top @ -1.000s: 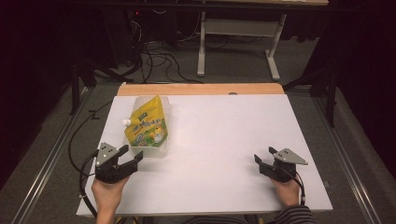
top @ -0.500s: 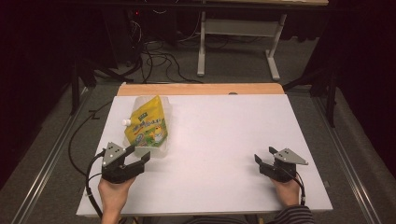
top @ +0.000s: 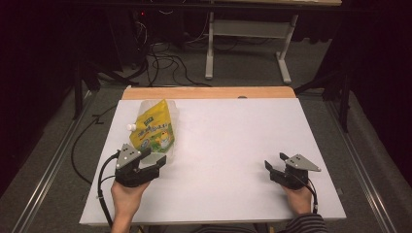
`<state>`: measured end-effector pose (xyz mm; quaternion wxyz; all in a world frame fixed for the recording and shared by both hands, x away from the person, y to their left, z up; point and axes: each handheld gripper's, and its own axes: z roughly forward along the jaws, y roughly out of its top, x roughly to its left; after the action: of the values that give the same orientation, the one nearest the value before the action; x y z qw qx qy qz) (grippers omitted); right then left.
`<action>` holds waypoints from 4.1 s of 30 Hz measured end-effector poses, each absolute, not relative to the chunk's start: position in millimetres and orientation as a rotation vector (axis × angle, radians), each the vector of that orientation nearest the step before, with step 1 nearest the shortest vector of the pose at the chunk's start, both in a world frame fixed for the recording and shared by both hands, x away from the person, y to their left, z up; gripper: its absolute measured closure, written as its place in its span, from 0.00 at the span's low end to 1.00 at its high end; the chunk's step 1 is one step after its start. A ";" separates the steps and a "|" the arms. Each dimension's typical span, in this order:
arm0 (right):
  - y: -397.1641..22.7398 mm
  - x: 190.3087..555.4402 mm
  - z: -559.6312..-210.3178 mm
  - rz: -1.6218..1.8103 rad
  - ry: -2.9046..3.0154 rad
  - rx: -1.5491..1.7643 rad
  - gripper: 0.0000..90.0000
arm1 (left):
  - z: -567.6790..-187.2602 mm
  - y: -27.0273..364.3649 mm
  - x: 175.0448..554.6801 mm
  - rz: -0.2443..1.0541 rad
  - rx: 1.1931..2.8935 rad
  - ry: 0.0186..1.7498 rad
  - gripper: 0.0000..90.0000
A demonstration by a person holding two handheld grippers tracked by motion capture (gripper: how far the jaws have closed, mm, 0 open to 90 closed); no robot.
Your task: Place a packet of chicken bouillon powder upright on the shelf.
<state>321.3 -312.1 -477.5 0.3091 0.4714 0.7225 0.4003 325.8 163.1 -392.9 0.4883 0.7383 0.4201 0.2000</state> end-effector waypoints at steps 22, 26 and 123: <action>-317.8 319.7 -476.9 1.128 1.888 1.262 0.38 | -397.2 110.8 339.3 0.450 1.817 0.938 0.40; -316.7 320.1 -477.1 1.116 1.890 1.256 0.38 | -398.2 107.5 337.7 0.450 1.825 0.924 0.40; -319.5 320.4 -476.9 1.149 1.892 1.275 0.38 | -481.0 40.1 370.9 0.413 1.910 0.935 0.33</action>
<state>320.4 -319.5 -476.9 0.2895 0.4778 0.7089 0.4305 370.9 40.1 -481.0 0.4685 0.7789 0.3813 0.1686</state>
